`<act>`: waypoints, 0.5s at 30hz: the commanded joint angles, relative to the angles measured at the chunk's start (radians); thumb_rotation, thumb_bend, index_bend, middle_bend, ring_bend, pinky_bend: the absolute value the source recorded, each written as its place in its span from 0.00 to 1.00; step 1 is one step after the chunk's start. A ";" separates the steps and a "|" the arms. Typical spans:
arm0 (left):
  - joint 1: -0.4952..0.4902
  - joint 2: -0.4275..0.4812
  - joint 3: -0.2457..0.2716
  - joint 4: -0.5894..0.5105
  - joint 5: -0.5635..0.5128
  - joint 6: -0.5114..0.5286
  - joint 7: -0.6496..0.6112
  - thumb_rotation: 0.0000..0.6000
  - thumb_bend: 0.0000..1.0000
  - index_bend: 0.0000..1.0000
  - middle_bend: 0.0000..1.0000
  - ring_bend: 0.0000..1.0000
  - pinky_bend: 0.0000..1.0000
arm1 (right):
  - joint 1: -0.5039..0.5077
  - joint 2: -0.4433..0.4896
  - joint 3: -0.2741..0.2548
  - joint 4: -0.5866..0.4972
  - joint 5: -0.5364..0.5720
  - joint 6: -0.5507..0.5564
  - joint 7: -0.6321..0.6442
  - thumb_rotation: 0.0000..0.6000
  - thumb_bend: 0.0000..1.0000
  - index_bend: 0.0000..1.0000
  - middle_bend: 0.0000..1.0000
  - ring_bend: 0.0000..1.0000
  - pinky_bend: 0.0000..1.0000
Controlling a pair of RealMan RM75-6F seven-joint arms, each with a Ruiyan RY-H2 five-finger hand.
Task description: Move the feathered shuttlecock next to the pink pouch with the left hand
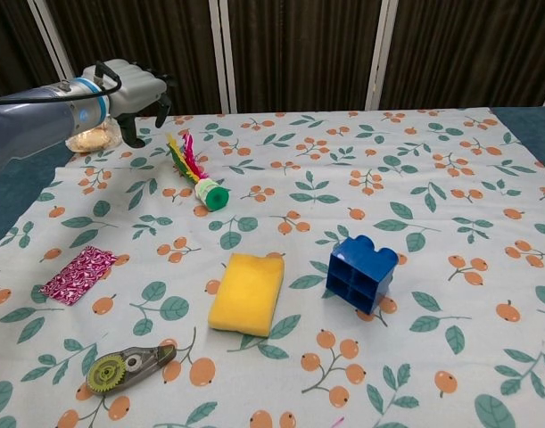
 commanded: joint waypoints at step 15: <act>-0.104 -0.206 0.042 0.301 0.061 -0.063 -0.118 1.00 0.30 0.44 0.00 0.00 0.00 | 0.000 0.016 -0.001 -0.015 0.011 -0.016 0.030 1.00 0.10 0.06 0.00 0.00 0.00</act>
